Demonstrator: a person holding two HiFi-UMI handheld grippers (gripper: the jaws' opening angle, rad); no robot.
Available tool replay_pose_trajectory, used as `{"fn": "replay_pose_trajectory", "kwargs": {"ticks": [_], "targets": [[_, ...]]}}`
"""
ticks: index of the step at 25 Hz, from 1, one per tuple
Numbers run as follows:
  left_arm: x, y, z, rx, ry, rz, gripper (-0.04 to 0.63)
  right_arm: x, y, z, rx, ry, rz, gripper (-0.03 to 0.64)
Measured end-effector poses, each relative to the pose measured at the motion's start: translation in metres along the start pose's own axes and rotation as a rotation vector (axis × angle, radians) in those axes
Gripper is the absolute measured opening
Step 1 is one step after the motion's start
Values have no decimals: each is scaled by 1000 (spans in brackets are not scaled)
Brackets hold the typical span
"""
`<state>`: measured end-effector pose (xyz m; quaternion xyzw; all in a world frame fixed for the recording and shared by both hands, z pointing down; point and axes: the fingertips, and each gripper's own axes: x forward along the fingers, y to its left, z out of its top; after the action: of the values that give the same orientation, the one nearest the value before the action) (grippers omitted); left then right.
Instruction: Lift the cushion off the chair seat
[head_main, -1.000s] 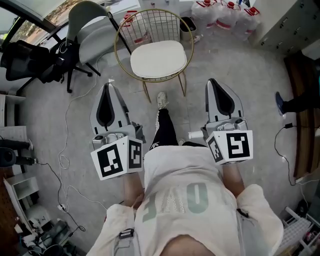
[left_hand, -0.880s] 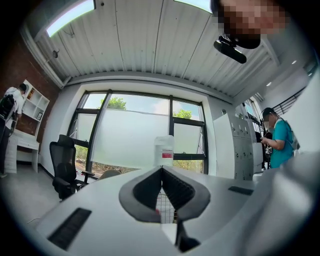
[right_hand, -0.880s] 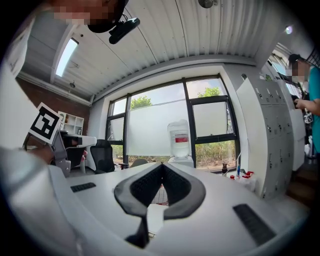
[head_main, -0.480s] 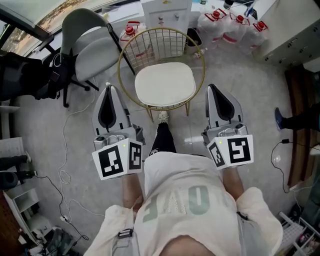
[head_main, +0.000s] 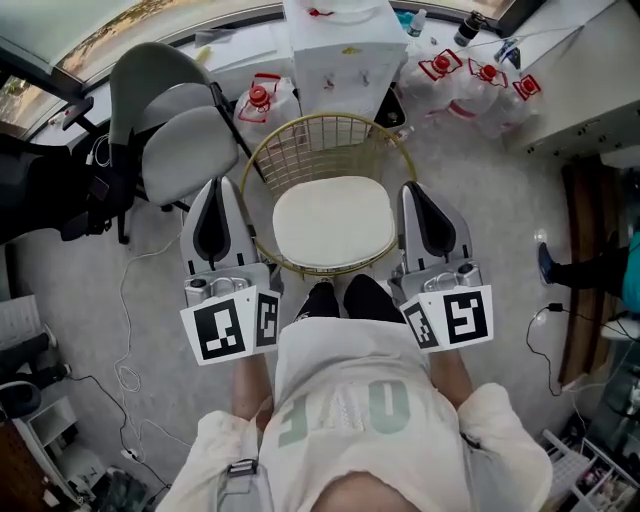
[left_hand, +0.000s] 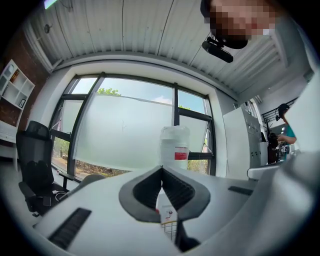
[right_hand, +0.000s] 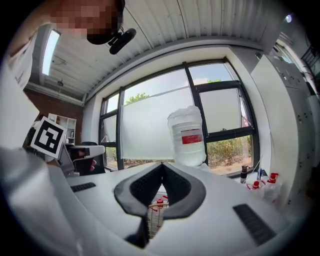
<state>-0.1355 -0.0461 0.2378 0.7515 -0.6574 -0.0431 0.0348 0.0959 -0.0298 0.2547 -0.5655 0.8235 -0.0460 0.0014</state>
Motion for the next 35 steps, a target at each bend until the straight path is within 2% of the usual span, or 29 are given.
{"fn": "replay_pose_trajectory", "kwargs": {"ticks": [3, 8, 12, 22, 35], "targets": [[23, -3, -4, -1, 21, 1, 12, 19, -14, 3, -3, 5, 4, 17], [39, -13, 11, -9, -5, 31, 12, 40, -34, 11, -3, -7, 46, 17], [45, -20, 28, 17, -36, 57, 12, 53, -47, 18, -4, -22, 77, 17], [49, -6, 36, 14, -53, 129, 12, 83, -40, 25, -3, -43, 170, 17], [54, 6, 1, -24, 38, 136, 14, 92, -26, 9, -5, 19, 220, 17]]}}
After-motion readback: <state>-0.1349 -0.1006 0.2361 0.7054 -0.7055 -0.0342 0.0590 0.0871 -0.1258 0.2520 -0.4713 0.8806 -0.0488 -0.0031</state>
